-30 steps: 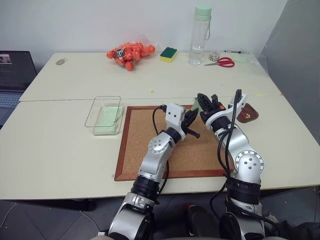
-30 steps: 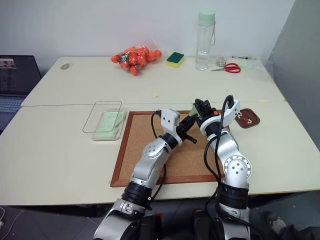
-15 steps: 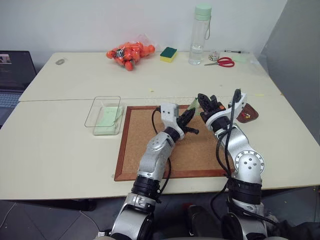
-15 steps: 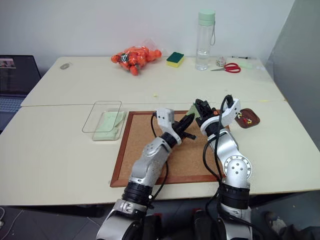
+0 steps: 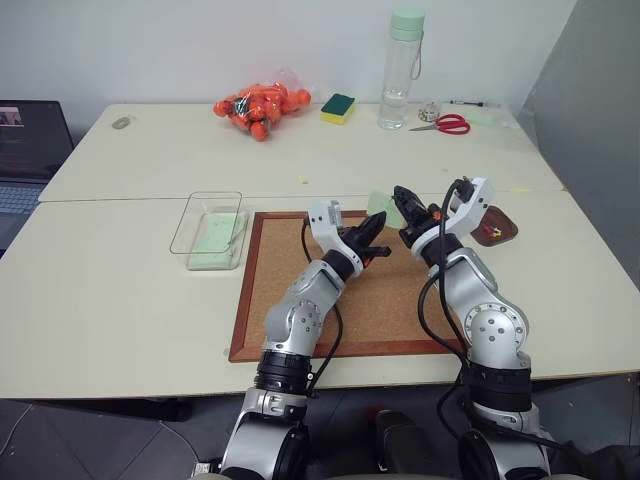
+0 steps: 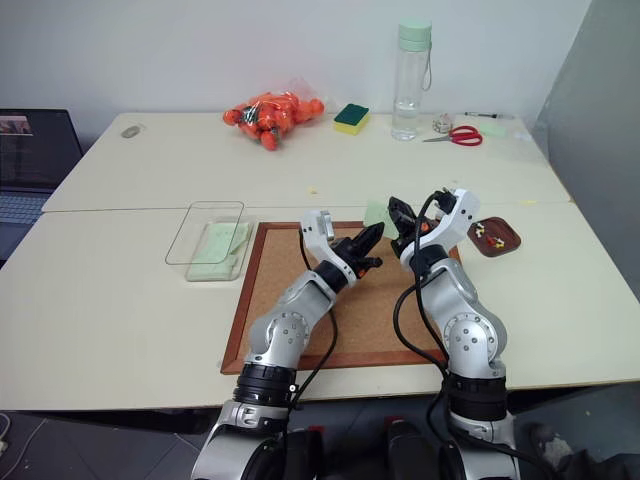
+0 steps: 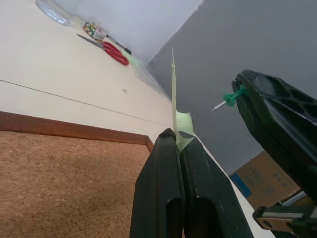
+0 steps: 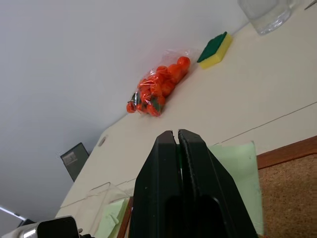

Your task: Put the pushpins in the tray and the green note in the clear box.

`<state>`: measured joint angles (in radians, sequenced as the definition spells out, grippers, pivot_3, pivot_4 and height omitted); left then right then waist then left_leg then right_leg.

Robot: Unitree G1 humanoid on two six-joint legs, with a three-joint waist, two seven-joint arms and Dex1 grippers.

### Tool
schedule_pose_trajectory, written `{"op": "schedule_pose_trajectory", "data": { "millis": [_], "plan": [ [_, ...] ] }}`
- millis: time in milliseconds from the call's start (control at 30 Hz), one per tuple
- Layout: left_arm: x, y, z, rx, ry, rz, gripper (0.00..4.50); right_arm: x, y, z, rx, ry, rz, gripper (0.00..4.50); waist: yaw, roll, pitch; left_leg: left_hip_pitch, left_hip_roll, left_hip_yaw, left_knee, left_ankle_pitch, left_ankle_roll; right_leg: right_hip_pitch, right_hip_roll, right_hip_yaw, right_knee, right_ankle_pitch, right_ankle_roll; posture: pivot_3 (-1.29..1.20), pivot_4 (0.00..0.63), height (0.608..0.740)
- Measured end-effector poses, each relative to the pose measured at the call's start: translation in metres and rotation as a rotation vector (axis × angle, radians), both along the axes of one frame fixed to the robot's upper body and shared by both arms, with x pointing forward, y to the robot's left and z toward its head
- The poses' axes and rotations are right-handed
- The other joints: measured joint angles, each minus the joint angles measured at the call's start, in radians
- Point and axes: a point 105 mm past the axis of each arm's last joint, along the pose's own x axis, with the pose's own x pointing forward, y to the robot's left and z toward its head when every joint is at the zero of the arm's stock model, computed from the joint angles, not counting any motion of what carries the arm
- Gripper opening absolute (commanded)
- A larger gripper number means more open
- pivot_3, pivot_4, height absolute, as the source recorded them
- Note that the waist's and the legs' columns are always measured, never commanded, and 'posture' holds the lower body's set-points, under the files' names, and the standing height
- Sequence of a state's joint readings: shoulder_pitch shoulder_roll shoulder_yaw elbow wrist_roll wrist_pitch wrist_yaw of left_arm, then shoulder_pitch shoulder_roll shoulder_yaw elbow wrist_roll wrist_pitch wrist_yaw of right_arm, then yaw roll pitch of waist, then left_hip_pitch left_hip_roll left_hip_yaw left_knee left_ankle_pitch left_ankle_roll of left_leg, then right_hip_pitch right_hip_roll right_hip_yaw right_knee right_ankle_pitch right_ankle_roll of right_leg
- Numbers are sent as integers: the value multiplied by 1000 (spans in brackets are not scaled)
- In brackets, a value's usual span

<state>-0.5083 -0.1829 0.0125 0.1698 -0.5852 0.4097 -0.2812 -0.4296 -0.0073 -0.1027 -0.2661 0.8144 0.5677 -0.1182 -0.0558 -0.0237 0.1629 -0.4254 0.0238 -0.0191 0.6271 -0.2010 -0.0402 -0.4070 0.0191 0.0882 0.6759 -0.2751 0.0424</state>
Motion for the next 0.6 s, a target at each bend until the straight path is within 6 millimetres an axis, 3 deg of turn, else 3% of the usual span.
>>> {"op": "schedule_pose_trajectory", "data": {
  "millis": [233, 333, 433, 600],
  "plan": [
    [3, 3, -2, 51, -5, 40, 11, 3, -23, -6, -357, -91, -100, 0, 1, 0, 0, 0, -1, 0, 0, 0, 0, 0, 0, 0, -1, 0, 0, 0, 150, 740],
    [-5, -2, -1, 318, -190, -10, 11, 14, -57, -15, -570, -77, -267, 0, 2, 0, 0, 0, -1, 1, -1, 0, 0, 0, 0, 1, -1, 0, 0, 0, 150, 740],
    [-10, -3, 3, 442, -311, -39, 11, 22, -85, -29, -632, -8, -378, 0, 3, 0, 0, 1, -1, 3, -1, 0, 0, 0, -1, 3, 0, 0, 0, 0, 150, 740],
    [-19, -3, -2, 624, -455, -131, 11, 35, -101, -34, -656, 45, -430, 0, 1, 0, 0, 1, -1, 4, -1, 0, 0, -1, -1, 3, 0, 0, 0, 0, 150, 740]
  ]
}}
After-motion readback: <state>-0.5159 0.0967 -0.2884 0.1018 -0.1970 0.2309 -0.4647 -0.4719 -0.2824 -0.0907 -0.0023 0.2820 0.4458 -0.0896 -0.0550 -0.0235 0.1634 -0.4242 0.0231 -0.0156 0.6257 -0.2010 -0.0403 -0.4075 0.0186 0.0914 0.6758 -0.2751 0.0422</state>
